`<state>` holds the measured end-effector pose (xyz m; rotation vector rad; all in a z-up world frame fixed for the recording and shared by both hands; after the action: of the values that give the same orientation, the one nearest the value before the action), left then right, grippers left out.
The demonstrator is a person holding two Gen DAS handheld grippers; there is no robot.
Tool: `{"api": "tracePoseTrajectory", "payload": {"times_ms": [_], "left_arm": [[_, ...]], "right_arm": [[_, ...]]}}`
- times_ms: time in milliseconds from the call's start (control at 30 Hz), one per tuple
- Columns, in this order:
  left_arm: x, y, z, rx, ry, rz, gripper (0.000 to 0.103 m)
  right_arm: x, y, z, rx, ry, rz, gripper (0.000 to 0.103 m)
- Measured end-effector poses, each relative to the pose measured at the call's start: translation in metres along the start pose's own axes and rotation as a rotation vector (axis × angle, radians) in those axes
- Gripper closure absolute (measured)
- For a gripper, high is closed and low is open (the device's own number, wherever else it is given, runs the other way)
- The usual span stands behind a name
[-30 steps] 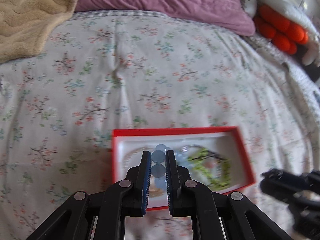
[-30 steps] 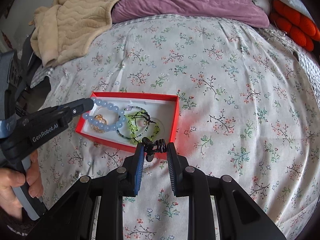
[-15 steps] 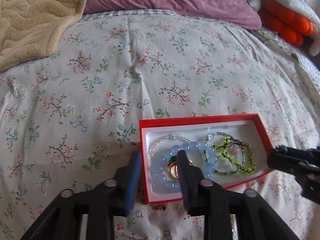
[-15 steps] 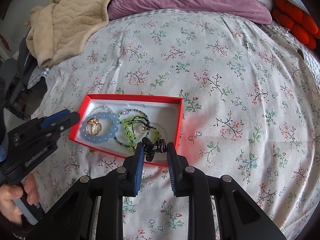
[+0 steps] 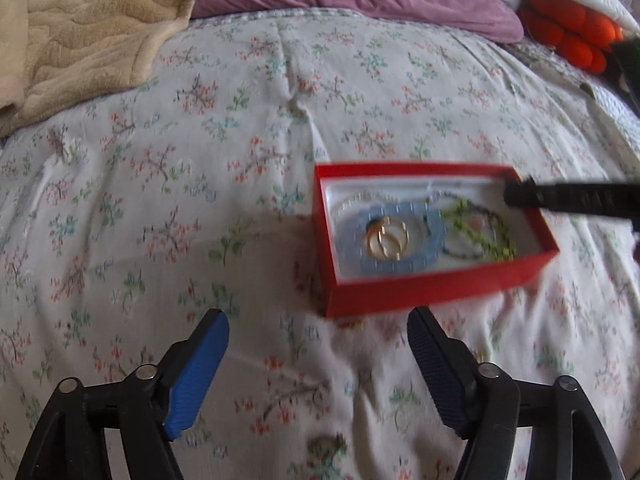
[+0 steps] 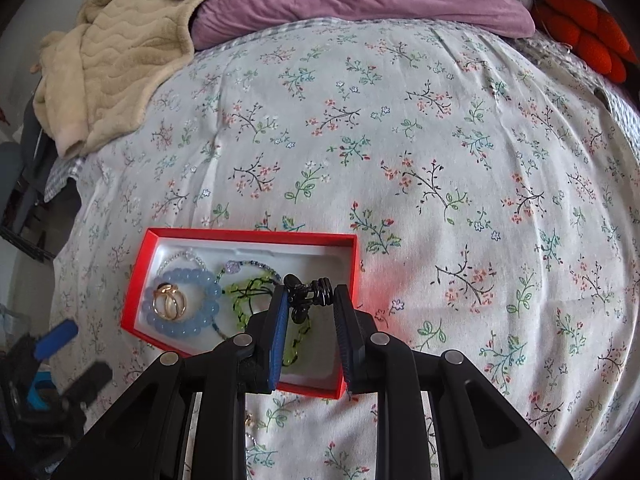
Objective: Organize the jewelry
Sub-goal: 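Lower the bracelet and charm into the red box and open both grippers, then withdraw both grippers from the box toward the remaining jewelry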
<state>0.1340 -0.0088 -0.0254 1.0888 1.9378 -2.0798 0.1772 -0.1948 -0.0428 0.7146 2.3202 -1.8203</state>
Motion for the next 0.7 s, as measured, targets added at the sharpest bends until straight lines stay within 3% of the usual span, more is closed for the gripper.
{"api": "tracePoseTrajectory", "payload": {"times_ms": [233, 333, 500, 700], "left_arm": [[0.022, 0.002, 0.005, 0.0, 0.011, -0.019, 0.017], [0.029, 0.006, 0.005, -0.005, 0.009, -0.035, 0.017], [0.033, 0.008, 0.005, -0.01, 0.005, -0.042, 0.017], [0.037, 0.005, 0.003, -0.021, 0.011, -0.044, 0.015]], "right_arm": [[-0.003, 0.005, -0.003, 0.05, -0.042, 0.014, 0.078], [-0.003, 0.003, -0.004, 0.03, -0.038, 0.009, 0.077], [-0.001, -0.005, -0.006, 0.003, -0.031, 0.015, 0.058], [0.009, -0.022, -0.005, 0.006, -0.042, 0.023, 0.05]]}}
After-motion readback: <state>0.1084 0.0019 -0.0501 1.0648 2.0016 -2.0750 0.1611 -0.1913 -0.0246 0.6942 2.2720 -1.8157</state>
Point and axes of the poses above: each gripper's, at about its wrist camera, not at the fingertips, and y roughly the way its jaws point, z to its right, x to its underside, the point moved 10 cm from there along y, roughly the way its jaws point, and after that the axes turned 12 degrees about y, right-handed, at the moved point
